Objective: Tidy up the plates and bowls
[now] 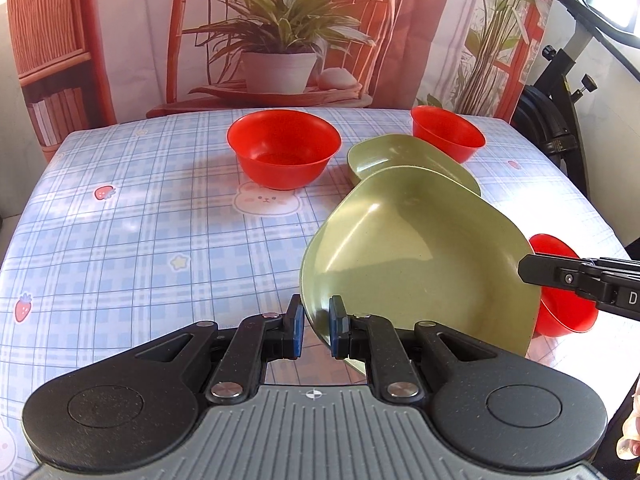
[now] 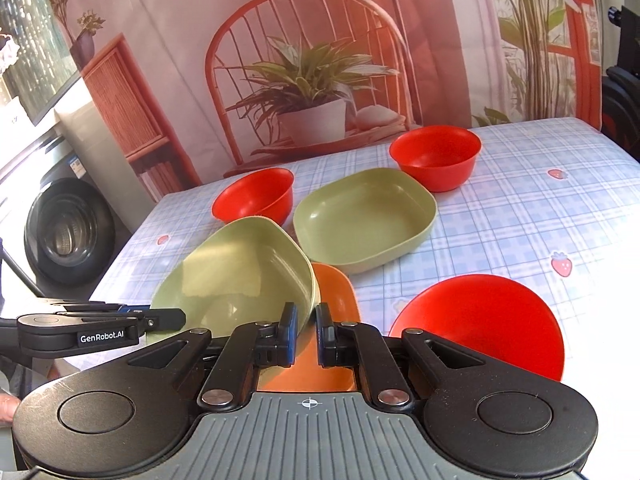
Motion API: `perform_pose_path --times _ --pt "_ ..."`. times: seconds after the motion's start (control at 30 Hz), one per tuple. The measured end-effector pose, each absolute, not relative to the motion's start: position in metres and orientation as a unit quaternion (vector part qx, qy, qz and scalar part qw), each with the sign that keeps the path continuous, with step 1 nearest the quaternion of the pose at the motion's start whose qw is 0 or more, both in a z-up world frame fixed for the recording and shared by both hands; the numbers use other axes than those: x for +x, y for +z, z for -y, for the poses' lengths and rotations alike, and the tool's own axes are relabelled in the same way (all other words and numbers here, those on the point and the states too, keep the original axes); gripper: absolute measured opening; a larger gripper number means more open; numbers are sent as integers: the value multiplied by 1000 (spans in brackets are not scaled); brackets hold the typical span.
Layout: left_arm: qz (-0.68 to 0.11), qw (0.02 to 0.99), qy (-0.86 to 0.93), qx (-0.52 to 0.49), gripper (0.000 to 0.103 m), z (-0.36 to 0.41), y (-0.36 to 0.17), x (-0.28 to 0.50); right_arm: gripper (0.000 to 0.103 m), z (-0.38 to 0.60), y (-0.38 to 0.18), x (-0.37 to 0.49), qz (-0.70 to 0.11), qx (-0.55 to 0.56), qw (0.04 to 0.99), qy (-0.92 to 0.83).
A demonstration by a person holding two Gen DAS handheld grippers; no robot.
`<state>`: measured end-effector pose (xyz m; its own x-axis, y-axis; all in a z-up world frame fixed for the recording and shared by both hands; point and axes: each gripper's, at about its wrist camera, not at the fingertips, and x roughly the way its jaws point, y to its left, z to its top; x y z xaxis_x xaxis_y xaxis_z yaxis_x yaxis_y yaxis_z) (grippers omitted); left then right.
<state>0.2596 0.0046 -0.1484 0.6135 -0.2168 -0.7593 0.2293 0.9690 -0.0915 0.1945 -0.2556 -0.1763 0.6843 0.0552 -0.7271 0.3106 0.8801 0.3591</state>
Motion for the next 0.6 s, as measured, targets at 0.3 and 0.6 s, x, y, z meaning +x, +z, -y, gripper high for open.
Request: perform_pose_path --times 0.3,0.6 --pt "-425 896 -124 31 13 10 -154 269 10 259 -188 187 -398 246 880 -84" --pt "-421 898 -118 48 13 13 -159 275 11 257 -192 186 -415 244 873 -74"
